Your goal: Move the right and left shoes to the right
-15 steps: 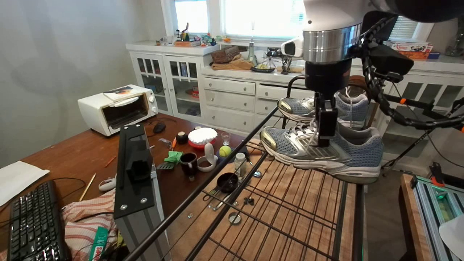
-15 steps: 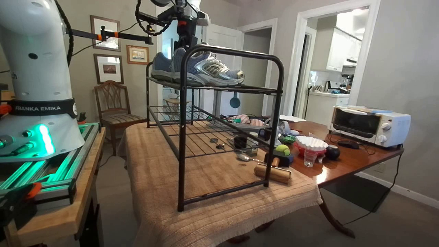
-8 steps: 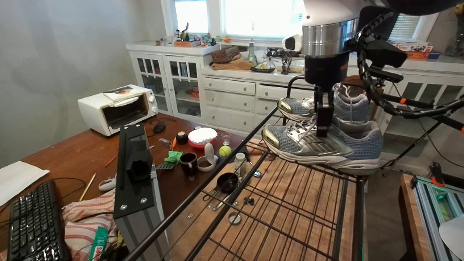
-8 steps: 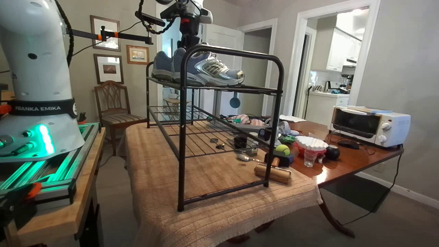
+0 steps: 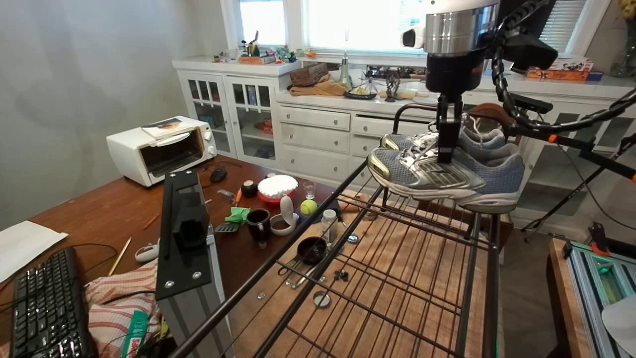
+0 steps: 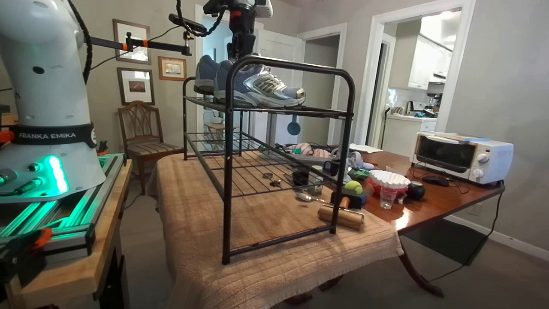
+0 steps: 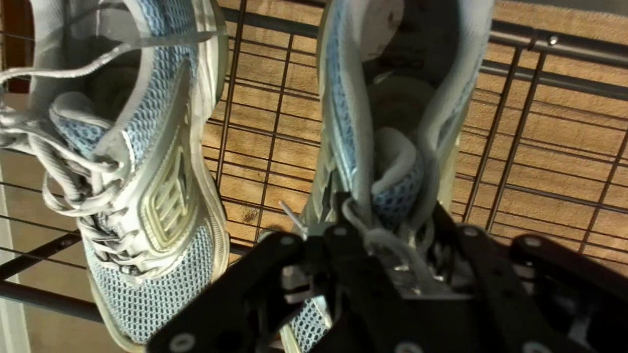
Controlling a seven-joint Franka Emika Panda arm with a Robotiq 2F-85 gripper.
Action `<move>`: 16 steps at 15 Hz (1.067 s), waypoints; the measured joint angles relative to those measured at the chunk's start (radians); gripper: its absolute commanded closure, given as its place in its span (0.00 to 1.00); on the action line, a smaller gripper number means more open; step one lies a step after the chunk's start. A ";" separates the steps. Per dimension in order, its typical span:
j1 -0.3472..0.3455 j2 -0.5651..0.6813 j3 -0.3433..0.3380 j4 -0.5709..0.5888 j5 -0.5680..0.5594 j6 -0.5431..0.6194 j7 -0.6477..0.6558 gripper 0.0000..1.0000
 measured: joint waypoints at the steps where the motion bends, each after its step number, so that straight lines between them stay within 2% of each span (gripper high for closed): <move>1: -0.004 -0.008 -0.005 0.000 -0.004 0.000 -0.006 0.89; 12: -0.017 -0.022 -0.036 -0.016 -0.017 0.000 -0.123 0.89; 13: -0.016 -0.022 -0.035 -0.019 -0.018 0.000 -0.125 0.39; 14: -0.016 -0.022 -0.034 -0.021 -0.019 0.000 -0.129 0.39; 16: -0.016 -0.022 -0.031 -0.023 -0.022 0.000 -0.135 0.26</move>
